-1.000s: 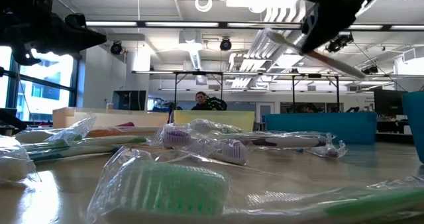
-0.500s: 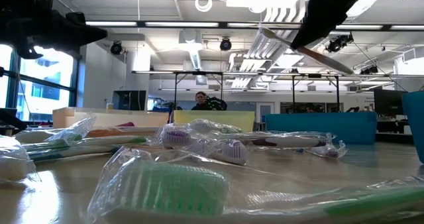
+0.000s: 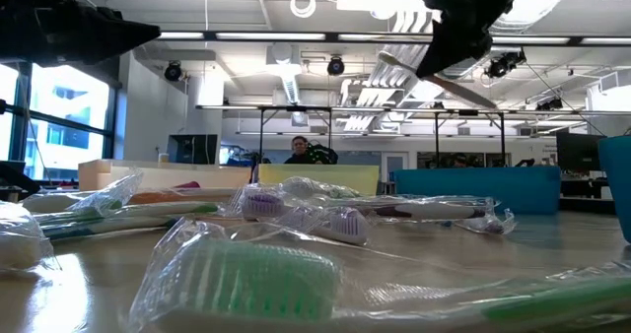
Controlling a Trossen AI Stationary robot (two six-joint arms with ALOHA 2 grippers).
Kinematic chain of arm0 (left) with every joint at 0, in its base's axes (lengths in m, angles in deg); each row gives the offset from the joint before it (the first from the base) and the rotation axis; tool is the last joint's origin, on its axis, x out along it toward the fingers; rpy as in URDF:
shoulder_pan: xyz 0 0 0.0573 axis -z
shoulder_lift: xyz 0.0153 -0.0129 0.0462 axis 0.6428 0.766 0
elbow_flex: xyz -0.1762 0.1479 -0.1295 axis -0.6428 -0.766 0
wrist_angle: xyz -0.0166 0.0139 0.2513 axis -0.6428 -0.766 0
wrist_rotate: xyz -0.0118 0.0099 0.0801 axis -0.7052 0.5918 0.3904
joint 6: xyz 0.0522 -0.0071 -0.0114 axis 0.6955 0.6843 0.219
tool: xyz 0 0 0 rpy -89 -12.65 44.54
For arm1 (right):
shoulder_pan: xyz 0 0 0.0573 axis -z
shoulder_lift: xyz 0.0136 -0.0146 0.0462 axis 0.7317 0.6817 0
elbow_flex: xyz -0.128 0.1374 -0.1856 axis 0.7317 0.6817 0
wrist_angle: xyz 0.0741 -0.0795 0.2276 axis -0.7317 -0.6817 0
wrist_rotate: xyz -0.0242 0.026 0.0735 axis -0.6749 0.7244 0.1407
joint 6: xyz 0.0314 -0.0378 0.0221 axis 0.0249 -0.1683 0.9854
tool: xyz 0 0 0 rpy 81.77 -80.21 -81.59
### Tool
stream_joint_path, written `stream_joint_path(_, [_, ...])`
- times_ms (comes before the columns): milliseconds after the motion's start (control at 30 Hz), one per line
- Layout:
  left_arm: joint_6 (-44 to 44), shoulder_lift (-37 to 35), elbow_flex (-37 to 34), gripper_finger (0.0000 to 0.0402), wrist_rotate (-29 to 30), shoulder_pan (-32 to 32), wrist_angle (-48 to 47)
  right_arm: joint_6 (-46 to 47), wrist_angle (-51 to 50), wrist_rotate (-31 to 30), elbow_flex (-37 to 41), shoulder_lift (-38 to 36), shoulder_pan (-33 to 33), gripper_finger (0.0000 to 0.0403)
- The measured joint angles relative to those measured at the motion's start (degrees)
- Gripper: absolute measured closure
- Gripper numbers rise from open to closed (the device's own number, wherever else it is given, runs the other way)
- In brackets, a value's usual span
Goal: Pick & Place Toothbrushes
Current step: Put the orange toothbrush into the top blue bin
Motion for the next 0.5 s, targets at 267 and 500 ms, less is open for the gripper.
stream_joint_path(267, [0.0,0.0,0.0,0.0402,0.0,0.0,0.0,-1.3,-3.7,0.1,-6.5,0.0,8.0,0.0389])
stream_joint_path(500, [0.5,0.0,0.0,0.0402,0.0,0.0,0.0,2.1,-9.1,2.1,-8.6,2.7,18.1,0.0389])
